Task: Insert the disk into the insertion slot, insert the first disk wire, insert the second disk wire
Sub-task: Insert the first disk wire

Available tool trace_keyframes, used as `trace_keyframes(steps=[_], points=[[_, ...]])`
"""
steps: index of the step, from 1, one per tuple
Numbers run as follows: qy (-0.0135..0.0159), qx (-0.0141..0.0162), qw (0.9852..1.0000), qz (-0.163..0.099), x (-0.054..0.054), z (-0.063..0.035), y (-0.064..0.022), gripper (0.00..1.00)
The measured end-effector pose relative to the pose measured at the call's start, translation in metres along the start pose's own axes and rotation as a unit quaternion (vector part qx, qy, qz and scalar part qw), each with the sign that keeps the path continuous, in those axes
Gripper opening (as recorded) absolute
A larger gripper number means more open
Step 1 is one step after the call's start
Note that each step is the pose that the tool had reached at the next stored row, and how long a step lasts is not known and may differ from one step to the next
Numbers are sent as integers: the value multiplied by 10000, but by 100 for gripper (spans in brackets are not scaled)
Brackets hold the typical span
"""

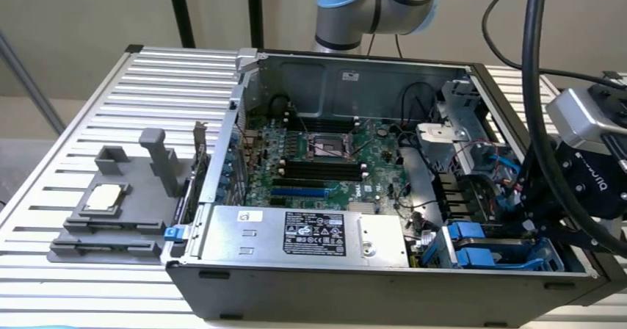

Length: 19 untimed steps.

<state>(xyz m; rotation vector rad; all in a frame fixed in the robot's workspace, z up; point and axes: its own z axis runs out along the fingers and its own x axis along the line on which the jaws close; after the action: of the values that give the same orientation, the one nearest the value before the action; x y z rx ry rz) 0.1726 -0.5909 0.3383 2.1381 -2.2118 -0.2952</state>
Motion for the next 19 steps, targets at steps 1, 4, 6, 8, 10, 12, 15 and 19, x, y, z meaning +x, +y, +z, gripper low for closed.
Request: trace_keyframes(steps=[1, 4, 6, 8, 10, 12, 15, 19], points=[[5, -2, 10000, 0, -5, 0, -1, 17], [15, -8, 10000, 3, -18, 2, 0, 17], [22, -12, 10000, 4, -24, 3, 0, 17], [29, -15, 10000, 6, -24, 4, 0, 17], [37, -23, 10000, 8, -25, 4, -1, 17], [41, -33, 10000, 10, -25, 4, -1, 17], [47, -35, 10000, 11, -26, 4, -7, 17], [48, -35, 10000, 12, -25, 10, -14, 17]])
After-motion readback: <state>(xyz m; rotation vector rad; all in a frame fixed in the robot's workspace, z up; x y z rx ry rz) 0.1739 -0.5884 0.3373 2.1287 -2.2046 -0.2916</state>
